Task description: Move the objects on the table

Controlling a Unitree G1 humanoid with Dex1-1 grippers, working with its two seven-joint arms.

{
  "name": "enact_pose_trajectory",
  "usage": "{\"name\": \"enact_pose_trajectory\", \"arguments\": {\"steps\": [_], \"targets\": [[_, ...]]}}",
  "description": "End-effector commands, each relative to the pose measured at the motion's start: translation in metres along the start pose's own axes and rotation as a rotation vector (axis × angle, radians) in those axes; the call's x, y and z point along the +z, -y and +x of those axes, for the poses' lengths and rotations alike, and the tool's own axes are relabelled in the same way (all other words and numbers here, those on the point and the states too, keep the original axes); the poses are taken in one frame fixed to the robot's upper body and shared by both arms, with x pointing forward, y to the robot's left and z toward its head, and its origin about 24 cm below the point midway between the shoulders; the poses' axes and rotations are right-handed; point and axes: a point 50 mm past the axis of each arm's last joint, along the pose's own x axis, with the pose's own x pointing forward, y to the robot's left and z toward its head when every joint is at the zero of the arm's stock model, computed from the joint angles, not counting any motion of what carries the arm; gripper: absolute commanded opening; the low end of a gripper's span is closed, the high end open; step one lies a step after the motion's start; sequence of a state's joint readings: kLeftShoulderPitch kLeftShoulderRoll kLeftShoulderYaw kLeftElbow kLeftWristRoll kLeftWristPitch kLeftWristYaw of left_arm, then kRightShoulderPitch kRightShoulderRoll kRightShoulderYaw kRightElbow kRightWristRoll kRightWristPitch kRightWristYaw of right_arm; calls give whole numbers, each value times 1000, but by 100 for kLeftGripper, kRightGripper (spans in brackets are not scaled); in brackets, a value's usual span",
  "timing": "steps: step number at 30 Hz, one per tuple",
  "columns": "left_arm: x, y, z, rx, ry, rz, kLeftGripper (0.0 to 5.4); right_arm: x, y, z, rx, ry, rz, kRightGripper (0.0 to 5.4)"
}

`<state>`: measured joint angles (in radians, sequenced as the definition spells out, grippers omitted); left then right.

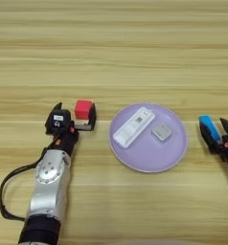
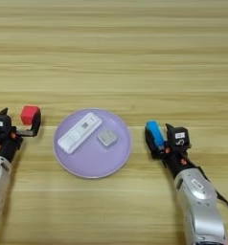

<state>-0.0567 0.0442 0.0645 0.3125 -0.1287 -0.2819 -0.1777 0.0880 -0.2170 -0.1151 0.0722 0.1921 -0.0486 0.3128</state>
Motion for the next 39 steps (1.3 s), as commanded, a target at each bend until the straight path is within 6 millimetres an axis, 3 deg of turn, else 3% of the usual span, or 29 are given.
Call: {"name": "enact_pose_trajectory", "arguments": {"steps": [1, 15, 28, 39], "targets": [[1, 2, 0, 1, 6, -1, 540, 7, -1, -1, 1, 35, -9, 378], [1, 2, 0, 1, 6, -1, 540, 26, -17, -3, 71, 113, -63, 537], [1, 2, 0, 4, -3, 6, 540, 42, -46, 0, 216, 109, -157, 537], [-3, 5, -12, 1, -43, 10, 540, 44, -56, 3, 252, 97, -151, 537]]}}
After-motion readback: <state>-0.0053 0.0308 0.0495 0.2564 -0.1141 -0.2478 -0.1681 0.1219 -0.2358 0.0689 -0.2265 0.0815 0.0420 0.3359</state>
